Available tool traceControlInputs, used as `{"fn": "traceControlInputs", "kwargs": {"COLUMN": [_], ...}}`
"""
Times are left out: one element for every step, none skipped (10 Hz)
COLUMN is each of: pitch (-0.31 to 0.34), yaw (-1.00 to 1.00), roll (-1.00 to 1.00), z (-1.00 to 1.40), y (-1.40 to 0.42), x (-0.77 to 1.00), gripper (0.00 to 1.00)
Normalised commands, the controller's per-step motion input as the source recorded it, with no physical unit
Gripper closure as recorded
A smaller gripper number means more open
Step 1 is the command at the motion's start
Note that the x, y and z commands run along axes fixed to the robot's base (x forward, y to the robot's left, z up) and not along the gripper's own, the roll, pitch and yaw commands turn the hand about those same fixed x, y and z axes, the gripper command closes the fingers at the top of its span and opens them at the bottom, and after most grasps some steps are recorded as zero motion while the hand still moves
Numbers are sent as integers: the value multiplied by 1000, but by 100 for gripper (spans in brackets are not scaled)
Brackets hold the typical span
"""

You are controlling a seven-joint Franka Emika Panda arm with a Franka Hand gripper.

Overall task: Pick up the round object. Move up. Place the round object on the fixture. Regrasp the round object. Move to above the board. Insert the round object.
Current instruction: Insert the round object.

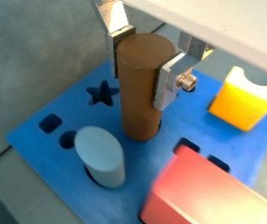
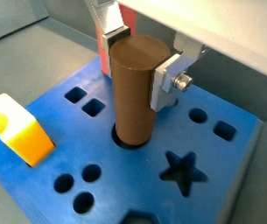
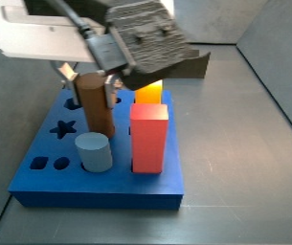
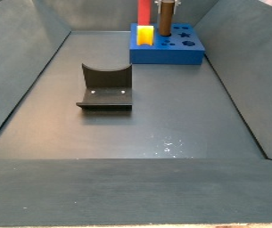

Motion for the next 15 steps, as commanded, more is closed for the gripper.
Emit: {"fn": "traceControlInputs", "kwargs": {"pitch": [-89,0,0,0,29,0,-89,-314,-406,-386,-431,-514,-591,-503,-249], "yaw": [-20,0,0,0,0,-3,0,0,0,0,0,0,0,100,57], "roll": [-123,-60,-57,-77,-54,40,66,9,89,97,46,0,229,746,951], "z": [-180,-214,-277,-331,-363,-374,-523,-769,-851,-806,-760,-717,-680,-371,-134], "y": [74,77,0,-9,0,0,0,0,-51,-111,-183,-223,-360,-529,-474], "x": [-171,0,266,383,406,97,0,-37,-106,-69,-103,-126,-191,-111,0], "gripper": [100,100,100,100,100,100,100,100,100,100,100,100,100,100,100]}}
